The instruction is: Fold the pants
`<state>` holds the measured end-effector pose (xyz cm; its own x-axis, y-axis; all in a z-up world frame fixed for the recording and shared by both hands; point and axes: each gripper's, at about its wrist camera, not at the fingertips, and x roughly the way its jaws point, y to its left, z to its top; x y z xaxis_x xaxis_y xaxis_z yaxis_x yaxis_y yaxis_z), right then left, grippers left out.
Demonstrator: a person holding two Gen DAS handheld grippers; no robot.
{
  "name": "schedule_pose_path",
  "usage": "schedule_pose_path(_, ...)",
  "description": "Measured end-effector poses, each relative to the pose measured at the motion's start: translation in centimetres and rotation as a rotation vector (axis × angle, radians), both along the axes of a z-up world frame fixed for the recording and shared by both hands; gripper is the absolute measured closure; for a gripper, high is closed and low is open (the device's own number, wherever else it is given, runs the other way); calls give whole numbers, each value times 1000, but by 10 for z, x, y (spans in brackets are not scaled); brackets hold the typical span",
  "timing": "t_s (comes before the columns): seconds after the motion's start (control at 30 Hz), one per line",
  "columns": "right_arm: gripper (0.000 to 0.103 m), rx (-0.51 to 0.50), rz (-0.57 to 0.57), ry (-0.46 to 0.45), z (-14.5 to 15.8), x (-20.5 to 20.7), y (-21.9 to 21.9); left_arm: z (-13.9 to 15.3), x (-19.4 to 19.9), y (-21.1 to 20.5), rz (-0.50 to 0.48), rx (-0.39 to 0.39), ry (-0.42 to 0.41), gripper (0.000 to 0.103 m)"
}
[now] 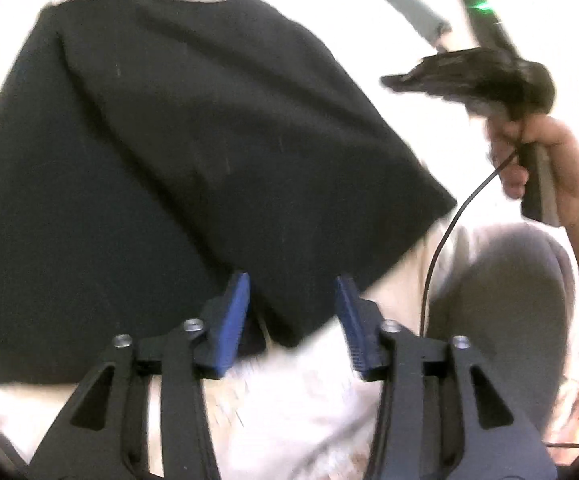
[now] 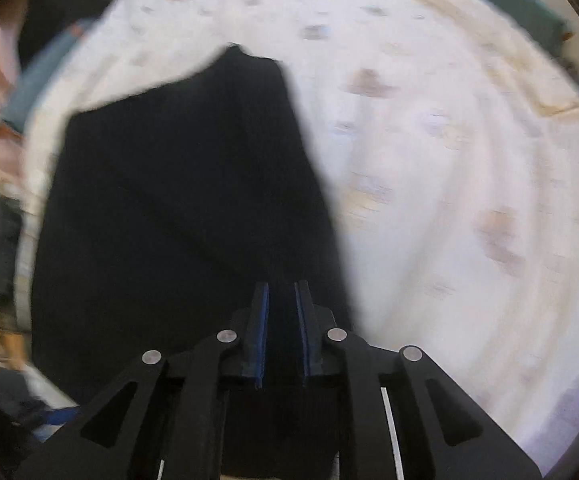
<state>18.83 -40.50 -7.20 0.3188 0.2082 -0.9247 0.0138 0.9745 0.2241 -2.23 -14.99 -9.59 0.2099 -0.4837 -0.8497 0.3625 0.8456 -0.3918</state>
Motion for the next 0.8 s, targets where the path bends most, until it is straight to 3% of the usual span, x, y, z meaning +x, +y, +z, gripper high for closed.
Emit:
schedule_pose_path(0.03,88,60,17,13,-9,11,6,-6,6,-3,11,14,-12,44)
schedule_pose_path(0.13,88,142,36,74,-48,40,17,-45,19,-18,-34,92,83,44)
schedule_pose_path(0.2,91,108,20,128,-74,48,13,-72,18,-20,-52,128,176,43)
schedule_pose_path(0.23,91,43,-5,133,-81,54,8,-77,18,-17,-43,118,180,42)
schedule_pose_path(0.27,91,-30,-43,102,-81,59,-2,-76,19,-15,-34,105,185,42)
schedule_pose_path(0.33,92,-81,-117,56,-72,67,-22,-68,24,-13,-18,95,207,43)
schedule_pose_path(0.4,88,-44,-144,32,-56,73,-35,-49,27,-2,8,79,174,43)
schedule_pose_path(0.47,88,-43,-86,-2,-40,81,-34,-30,36,12,38,57,140,43)
schedule_pose_path(0.57,88,-22,-20,-49,-20,99,-29,-1,71,55,154,36,93,38)
schedule_pose_path(0.67,87,77,-3,-51,-15,128,-30,9,125,102,320,68,46,33)
schedule_pose_path(0.7,85,106,-14,-59,-14,142,-32,8,146,118,373,74,43,33)
schedule_pose_path(0.77,68,139,-42,-66,-17,166,-34,2,185,145,462,57,46,33)
schedule_pose_path(0.8,46,151,-55,-67,-21,175,-30,-4,202,155,491,53,47,33)
